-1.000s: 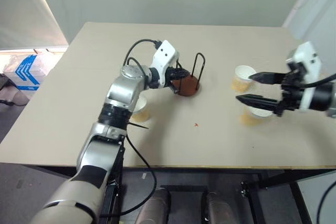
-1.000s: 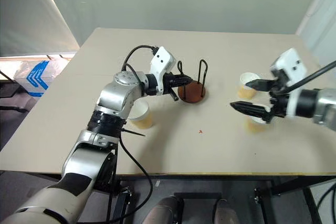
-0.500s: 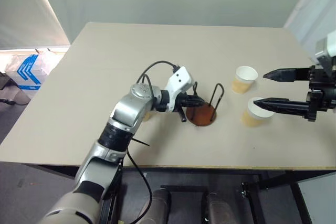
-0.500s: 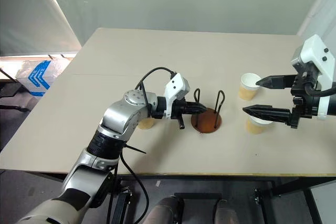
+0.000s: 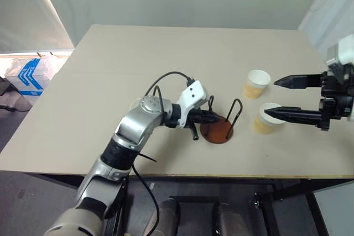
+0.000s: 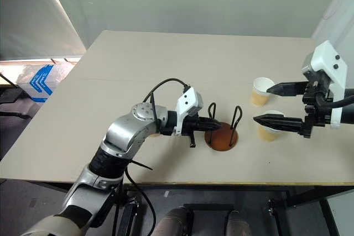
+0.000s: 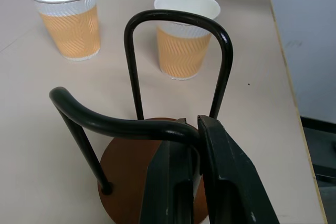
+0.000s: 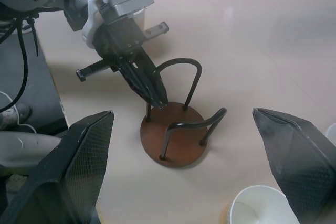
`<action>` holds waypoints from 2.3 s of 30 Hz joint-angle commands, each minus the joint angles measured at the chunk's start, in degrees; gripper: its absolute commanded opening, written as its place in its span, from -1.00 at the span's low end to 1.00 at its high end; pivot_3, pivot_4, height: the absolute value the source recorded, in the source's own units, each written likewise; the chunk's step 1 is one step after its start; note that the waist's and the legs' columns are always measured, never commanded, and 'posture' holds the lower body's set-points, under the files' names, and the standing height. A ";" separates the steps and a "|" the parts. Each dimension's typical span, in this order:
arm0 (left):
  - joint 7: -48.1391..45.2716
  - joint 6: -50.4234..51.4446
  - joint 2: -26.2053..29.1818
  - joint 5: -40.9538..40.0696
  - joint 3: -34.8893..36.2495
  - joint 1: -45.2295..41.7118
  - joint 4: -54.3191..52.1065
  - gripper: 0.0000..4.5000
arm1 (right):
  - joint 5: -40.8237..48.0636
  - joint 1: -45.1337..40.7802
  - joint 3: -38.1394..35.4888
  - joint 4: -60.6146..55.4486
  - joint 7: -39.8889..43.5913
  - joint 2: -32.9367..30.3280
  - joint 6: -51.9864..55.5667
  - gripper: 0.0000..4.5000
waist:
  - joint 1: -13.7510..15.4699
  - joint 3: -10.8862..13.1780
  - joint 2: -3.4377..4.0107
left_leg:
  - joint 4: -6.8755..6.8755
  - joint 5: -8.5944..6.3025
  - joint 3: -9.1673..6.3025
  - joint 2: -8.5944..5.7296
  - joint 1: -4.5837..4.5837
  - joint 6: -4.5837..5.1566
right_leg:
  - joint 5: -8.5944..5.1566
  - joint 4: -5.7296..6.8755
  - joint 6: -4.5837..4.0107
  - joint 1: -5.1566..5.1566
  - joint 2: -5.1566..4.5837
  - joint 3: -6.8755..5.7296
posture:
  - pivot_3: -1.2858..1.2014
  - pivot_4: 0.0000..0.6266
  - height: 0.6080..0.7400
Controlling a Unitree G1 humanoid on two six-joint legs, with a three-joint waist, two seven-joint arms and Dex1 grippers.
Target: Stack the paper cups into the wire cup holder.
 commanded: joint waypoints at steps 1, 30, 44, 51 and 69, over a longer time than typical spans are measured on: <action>-0.64 -0.25 1.37 0.70 -2.86 2.02 -1.40 -0.71 | -0.95 -2.32 1.78 -0.02 0.17 0.09 -2.27 1.00 | -0.06 -0.02 0.02 | 0.00 -0.01 0.01 0.00 0.04 0.01 | -0.01 -0.01 0.00 0.03 0.00 0.00 | 0.03 -0.52 1.00; -7.70 -12.78 11.01 -1.69 8.00 -7.57 2.36 1.00 | -40.27 -25.35 35.30 29.31 7.63 12.09 -27.87 1.00 | -0.61 0.01 0.00 | -0.02 -0.18 -0.12 0.04 -0.07 0.25 | 0.20 -0.02 -0.30 -0.14 -0.02 -0.12 | 0.03 -0.52 1.00; -4.27 -11.33 15.54 -3.54 13.51 0.00 -3.66 1.00 | -66.35 -40.71 45.82 73.78 10.93 27.00 -55.02 1.00 | -0.88 0.03 0.08 | -0.15 -0.36 -0.15 0.11 -0.09 0.39 | 0.47 0.05 -0.83 -0.42 -0.01 -0.19 | 0.03 -0.52 1.00; -3.03 -10.88 16.92 -3.68 13.38 1.37 -5.26 1.00 | -72.62 -44.98 45.77 87.87 7.84 32.59 -62.23 0.82 | -0.76 0.05 0.10 | -0.18 -0.41 -0.17 0.10 -0.09 0.28 | 0.49 0.07 -1.05 -0.45 0.00 -0.19 | 0.03 -0.52 1.00; -9.26 -6.15 18.67 -18.20 21.14 3.92 -5.34 1.00 | -64.85 -40.62 35.76 62.47 25.33 25.77 -52.56 -0.99 | -0.72 0.10 0.18 | -0.52 -0.53 -0.18 0.12 -0.15 -0.95 | 0.44 0.09 -1.25 -0.56 0.00 -0.28 | 0.03 -0.52 1.00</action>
